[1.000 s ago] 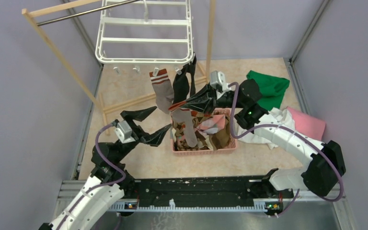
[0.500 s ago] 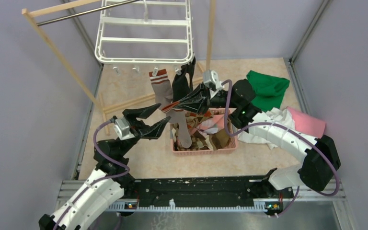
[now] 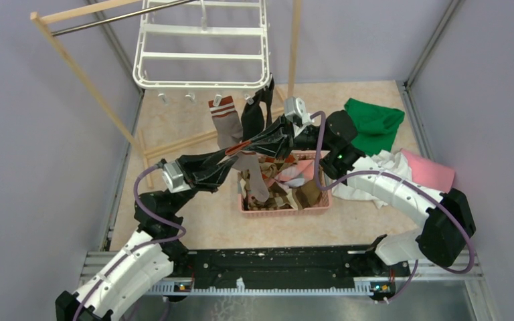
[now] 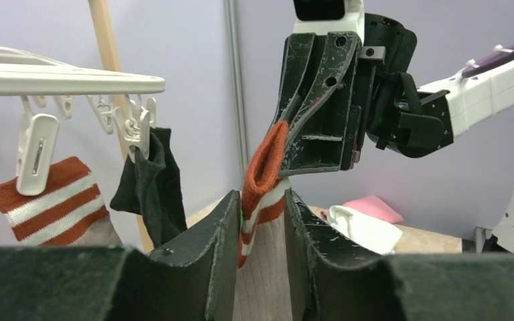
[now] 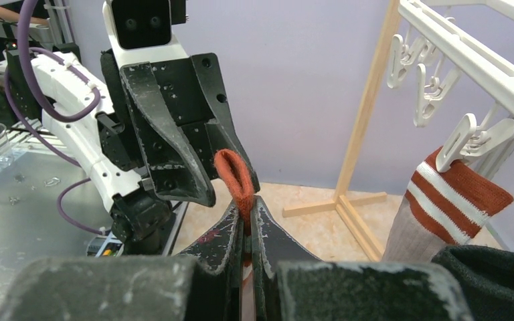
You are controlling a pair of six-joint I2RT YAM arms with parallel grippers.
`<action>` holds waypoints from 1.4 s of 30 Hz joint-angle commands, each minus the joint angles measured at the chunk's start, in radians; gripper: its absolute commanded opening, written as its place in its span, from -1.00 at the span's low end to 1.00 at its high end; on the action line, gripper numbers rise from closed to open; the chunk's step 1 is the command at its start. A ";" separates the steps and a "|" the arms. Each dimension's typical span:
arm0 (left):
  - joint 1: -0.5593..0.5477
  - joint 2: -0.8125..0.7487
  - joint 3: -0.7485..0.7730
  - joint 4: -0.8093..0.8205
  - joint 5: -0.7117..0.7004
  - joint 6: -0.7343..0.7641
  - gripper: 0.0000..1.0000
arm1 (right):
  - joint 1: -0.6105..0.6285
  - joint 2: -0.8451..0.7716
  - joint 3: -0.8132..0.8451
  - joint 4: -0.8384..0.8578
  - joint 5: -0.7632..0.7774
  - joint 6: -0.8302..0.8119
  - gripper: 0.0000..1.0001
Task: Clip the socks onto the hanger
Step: Adjust the sock.
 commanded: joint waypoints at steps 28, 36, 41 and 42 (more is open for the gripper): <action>0.001 -0.059 0.126 -0.247 0.071 0.155 -1.00 | 0.029 0.000 0.072 -0.010 -0.103 -0.080 0.05; 0.000 -0.045 0.145 -0.257 0.093 0.147 -1.00 | 0.045 0.007 0.078 0.011 -0.072 -0.055 -0.43; 0.000 -0.047 0.128 -0.216 0.076 0.117 -0.99 | 0.046 0.009 0.080 0.028 -0.038 -0.019 -0.93; 0.000 -0.048 0.121 -0.193 0.074 0.103 -0.94 | 0.046 0.008 0.078 0.037 -0.034 -0.008 -0.98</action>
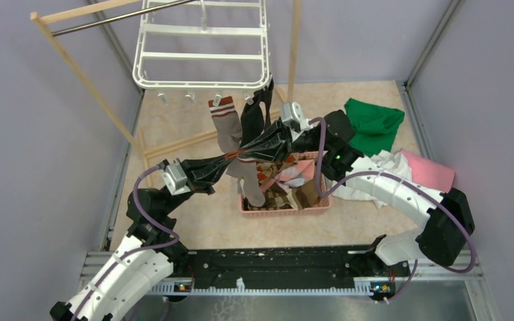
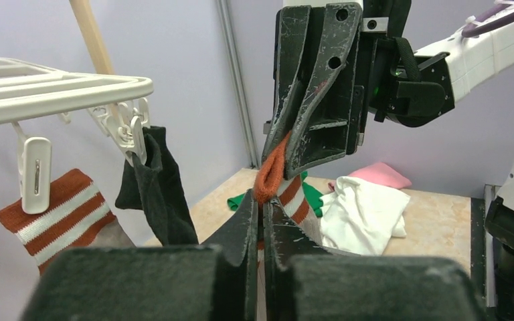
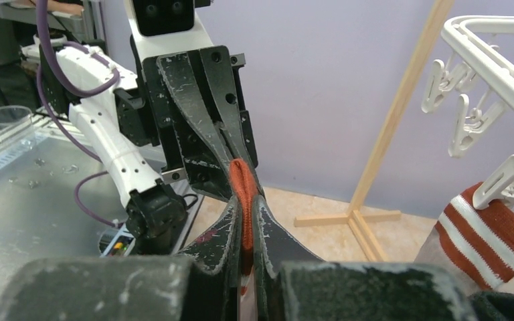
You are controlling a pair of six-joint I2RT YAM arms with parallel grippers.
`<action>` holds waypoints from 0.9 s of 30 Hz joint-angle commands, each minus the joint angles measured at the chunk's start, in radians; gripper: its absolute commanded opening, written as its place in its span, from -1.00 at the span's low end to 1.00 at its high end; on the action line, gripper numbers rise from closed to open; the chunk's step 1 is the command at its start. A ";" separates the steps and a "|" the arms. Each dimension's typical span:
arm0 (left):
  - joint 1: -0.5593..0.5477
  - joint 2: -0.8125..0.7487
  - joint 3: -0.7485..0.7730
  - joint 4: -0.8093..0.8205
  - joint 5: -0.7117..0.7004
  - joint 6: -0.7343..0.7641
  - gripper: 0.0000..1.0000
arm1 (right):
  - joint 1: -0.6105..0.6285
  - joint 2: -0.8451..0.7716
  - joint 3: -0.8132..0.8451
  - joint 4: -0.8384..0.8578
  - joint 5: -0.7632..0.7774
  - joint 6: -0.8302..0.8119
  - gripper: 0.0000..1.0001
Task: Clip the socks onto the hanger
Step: Adjust the sock.
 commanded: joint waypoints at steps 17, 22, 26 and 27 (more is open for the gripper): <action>0.000 0.015 -0.096 0.363 -0.018 -0.169 -0.14 | 0.009 0.005 0.036 0.163 0.038 0.162 -1.00; 0.000 0.034 -0.101 0.420 -0.016 -0.197 -0.13 | 0.009 0.005 0.035 0.164 0.038 0.163 -1.00; 0.000 0.062 -0.100 0.443 0.007 -0.212 -0.28 | 0.009 0.005 0.035 0.164 0.038 0.164 -1.00; 0.001 0.071 -0.098 0.449 0.015 -0.214 -0.31 | 0.009 0.005 0.035 0.165 0.038 0.163 -1.00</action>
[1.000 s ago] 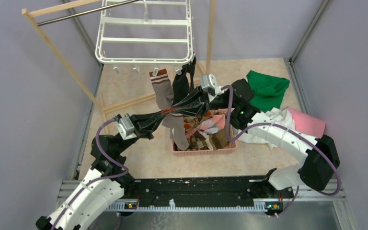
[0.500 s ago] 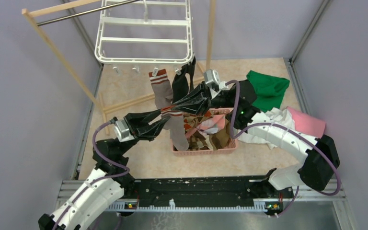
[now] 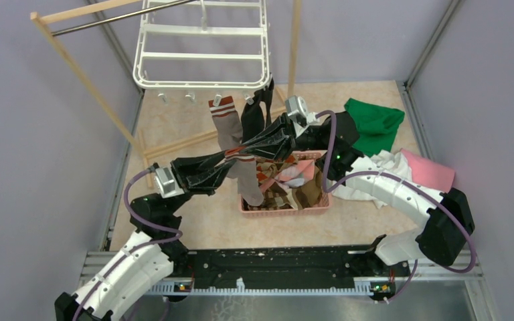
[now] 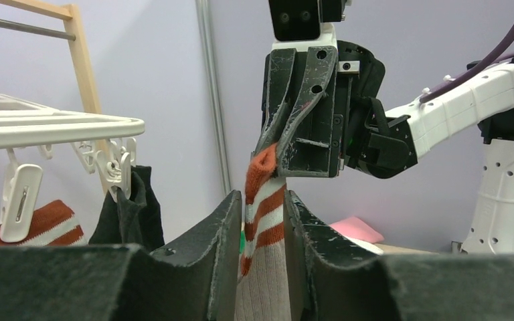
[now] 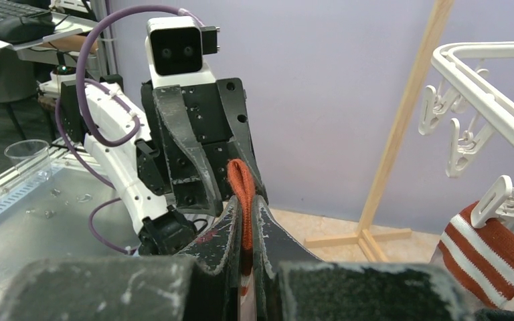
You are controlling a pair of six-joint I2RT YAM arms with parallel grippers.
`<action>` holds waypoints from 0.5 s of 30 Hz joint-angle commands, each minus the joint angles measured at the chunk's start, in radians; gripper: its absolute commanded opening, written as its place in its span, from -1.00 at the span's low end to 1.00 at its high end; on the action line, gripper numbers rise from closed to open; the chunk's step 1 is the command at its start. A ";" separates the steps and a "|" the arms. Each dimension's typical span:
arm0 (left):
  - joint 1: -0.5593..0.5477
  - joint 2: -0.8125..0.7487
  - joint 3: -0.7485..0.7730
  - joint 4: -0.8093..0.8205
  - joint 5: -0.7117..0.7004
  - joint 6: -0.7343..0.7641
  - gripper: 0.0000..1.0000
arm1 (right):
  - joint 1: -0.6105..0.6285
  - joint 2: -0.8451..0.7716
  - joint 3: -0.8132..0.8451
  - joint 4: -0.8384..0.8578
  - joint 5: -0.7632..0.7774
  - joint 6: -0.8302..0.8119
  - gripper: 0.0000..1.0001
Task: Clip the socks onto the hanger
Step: Adjust the sock.
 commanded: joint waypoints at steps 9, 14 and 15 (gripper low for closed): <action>0.000 0.050 0.005 0.122 0.061 -0.032 -1.00 | 0.009 0.005 0.030 0.042 0.008 0.006 -1.00; 0.000 0.028 -0.002 0.104 0.057 -0.024 -1.00 | 0.009 0.004 0.028 0.040 0.009 0.004 -1.00; 0.000 0.019 -0.003 0.088 0.052 -0.018 -1.00 | 0.008 0.004 0.027 0.039 0.010 0.003 -0.93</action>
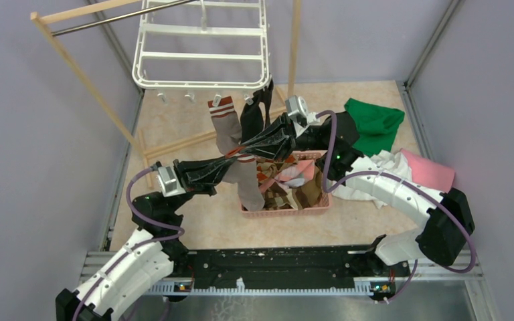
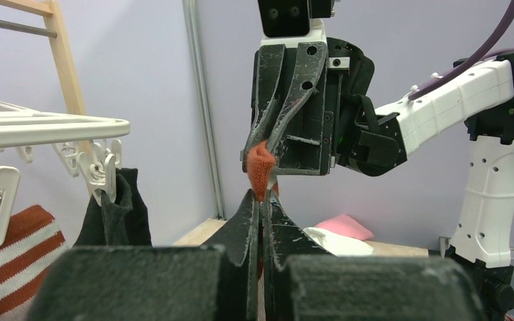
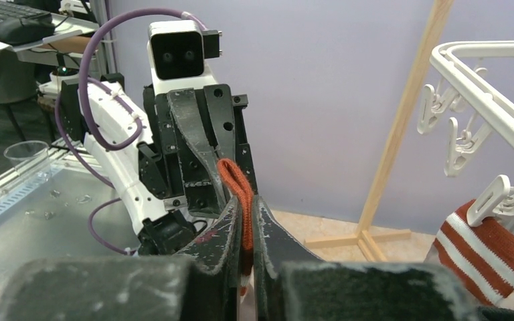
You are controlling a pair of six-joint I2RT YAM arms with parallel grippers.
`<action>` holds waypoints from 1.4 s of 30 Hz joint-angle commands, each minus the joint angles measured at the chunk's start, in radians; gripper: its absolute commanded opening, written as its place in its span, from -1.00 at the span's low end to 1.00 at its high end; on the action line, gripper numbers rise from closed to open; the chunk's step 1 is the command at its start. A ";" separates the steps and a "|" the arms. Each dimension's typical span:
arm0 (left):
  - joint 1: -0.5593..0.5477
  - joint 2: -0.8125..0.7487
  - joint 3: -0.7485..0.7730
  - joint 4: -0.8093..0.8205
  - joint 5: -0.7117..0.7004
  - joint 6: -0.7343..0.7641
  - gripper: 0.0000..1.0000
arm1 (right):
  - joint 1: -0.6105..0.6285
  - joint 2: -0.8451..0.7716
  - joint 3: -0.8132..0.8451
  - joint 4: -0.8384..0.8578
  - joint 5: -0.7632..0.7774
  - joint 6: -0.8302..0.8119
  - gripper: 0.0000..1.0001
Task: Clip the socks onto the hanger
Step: Adjust the sock.
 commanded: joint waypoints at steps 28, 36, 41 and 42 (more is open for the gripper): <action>0.000 -0.381 0.166 -0.985 -0.407 0.353 -1.00 | 0.016 0.123 0.182 -0.136 0.024 -0.287 0.28; 0.000 -0.395 0.162 -1.073 -0.462 0.358 -1.00 | 0.080 0.187 0.247 -0.148 0.235 -0.348 0.22; 0.000 -0.395 0.151 -1.076 -0.478 0.355 -1.00 | 0.136 0.237 0.280 -0.091 0.363 -0.354 0.20; 0.000 -0.395 0.149 -1.075 -0.478 0.356 -1.00 | 0.145 0.248 0.283 -0.072 0.383 -0.351 0.20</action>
